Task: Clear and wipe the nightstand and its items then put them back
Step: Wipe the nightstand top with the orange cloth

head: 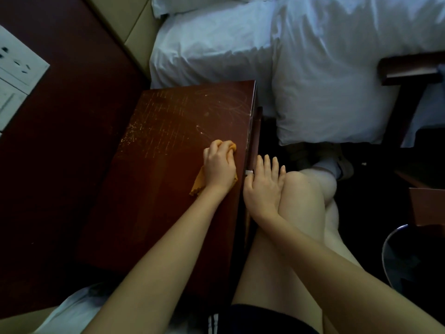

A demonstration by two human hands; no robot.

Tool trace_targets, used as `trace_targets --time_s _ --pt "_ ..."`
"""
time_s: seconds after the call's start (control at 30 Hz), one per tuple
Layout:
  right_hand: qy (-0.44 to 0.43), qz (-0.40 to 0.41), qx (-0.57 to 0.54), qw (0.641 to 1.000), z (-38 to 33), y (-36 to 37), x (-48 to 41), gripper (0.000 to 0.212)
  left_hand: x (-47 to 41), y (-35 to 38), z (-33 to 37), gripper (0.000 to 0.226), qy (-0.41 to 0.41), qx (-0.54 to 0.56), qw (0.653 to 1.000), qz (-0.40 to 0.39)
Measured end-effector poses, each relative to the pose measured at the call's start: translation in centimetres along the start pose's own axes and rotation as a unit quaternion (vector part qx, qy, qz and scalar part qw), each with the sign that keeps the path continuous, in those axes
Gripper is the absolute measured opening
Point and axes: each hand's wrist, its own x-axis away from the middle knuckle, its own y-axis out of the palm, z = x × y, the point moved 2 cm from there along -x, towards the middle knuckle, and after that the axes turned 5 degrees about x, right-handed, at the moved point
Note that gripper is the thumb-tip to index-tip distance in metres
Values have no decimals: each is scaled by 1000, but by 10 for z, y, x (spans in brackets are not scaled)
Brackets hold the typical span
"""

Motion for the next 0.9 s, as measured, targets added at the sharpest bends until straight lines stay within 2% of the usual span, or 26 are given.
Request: trace_targets --time_s 0.13,0.33,0.47,0.67,0.77,0.9 --pt "-9 -10 5 1000 6 -2 3 51 -6 7 14 29 41 10 998 -37" --pt "-17 -6 -48 999 3 -3 4 49 29 -5 5 28 196 -5 973 -124" --pt "-24 -13 -57 998 3 -3 4 52 40 -15 -13 27 176 -12 978 -109" --pt "-28 0 -61 998 6 -5 5 54 1 0 -2 29 42 -4 998 -39" --pt "-19 9 -77 997 7 -8 5 53 -2 8 11 29 54 -8 998 -37" --pt "-16 15 -102 995 5 -10 4 54 16 2 9 28 132 0 988 -85"
